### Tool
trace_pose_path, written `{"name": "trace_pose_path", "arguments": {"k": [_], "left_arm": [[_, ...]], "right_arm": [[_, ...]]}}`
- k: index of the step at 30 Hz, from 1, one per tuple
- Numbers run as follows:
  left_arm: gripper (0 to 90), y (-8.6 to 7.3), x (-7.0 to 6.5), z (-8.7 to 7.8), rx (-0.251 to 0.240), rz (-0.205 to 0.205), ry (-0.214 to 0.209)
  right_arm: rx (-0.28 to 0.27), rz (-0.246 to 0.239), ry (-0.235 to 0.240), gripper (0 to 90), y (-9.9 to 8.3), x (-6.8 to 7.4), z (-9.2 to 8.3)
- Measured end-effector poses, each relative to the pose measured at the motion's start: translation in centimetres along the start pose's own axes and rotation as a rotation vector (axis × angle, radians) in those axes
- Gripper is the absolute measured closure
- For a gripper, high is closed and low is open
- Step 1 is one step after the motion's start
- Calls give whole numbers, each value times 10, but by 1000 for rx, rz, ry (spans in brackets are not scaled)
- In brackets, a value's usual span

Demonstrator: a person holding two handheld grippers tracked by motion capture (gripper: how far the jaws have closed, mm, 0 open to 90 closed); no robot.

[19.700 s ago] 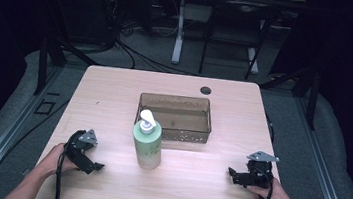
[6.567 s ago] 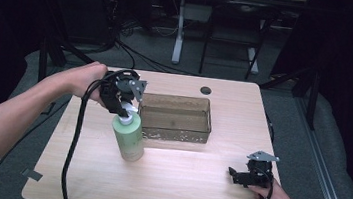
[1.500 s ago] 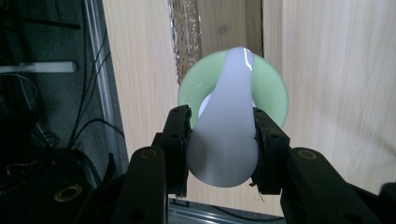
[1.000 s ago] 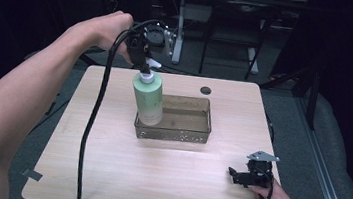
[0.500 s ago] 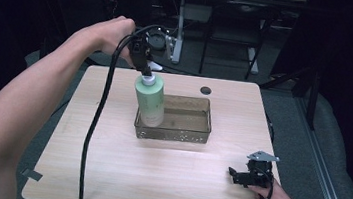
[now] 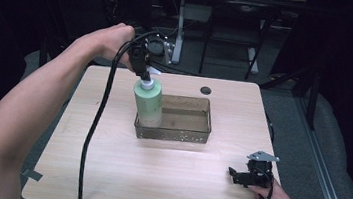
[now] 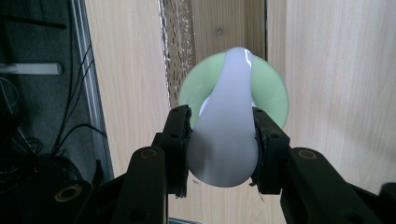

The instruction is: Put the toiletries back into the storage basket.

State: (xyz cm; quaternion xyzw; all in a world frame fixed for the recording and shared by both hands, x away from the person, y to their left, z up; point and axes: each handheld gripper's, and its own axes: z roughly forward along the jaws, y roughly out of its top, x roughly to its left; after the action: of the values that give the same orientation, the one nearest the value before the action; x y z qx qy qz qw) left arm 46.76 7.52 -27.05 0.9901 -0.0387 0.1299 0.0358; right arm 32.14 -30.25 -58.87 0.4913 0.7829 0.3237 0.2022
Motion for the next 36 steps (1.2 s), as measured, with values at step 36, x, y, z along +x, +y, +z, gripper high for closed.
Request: {"name": "trace_pose_path", "arguments": {"k": [36], "left_arm": [[633,-1,-2,36,56,12,-51]], "right_arm": [[-1,-2,-3,0,0,0,0]]}}
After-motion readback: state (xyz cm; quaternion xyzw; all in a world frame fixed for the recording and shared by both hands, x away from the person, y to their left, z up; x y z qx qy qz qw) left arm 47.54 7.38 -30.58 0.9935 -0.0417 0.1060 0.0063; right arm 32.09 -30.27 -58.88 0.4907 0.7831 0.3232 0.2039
